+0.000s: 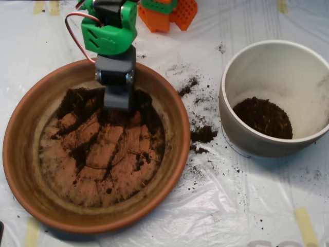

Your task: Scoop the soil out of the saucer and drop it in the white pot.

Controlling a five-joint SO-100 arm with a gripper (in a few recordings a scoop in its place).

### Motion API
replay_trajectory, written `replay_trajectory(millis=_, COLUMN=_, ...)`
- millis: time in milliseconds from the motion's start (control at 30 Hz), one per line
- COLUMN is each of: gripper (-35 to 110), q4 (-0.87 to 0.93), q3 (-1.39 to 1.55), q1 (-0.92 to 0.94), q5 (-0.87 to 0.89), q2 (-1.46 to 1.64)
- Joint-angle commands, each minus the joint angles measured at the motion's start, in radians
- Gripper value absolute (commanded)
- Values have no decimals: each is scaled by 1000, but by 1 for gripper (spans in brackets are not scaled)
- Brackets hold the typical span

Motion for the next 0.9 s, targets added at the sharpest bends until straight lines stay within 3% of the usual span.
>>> replay_trajectory(millis=0, gripper=-1, q4=77, q3=-60, q1=-32, q5=23, q2=133)
replay_trajectory(millis=500, gripper=-1, q4=540, q3=-669, q1=-313, q5=224, q2=166)
replay_trajectory(millis=867, gripper=-1, q4=609, q3=-805, q1=-641, q5=232, q2=209)
